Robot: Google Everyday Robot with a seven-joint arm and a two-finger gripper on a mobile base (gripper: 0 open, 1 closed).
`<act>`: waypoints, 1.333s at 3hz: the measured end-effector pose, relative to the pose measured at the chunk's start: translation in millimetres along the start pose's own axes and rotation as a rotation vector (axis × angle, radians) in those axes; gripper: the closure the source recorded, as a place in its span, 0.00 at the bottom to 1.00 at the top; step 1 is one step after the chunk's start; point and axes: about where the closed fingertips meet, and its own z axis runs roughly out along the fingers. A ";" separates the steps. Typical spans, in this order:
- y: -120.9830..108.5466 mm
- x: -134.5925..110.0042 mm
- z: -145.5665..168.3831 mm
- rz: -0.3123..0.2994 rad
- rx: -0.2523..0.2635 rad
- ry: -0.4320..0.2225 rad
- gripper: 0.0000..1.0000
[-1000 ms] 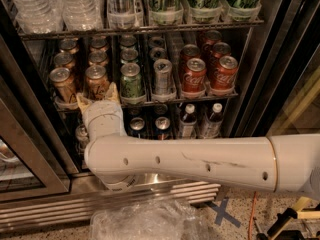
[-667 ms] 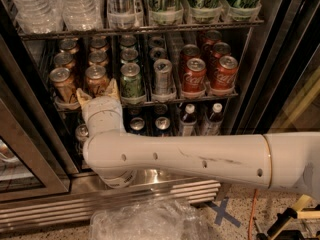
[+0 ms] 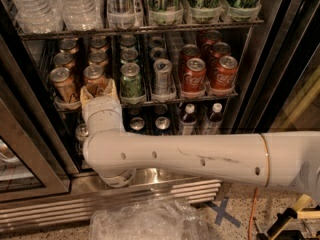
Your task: Pick orange can from middle shelf of fridge
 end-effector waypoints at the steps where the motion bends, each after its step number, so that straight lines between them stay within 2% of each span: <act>1: 1.5 1.1 0.6 -0.001 -0.003 0.002 0.77; 2: 2.3 2.1 1.2 -0.002 -0.006 0.005 0.99; 4: 4.2 -0.2 0.1 -0.011 -0.020 -0.006 1.00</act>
Offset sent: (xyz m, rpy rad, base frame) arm 0.0003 0.0064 -0.0072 -0.0101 0.0151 0.0189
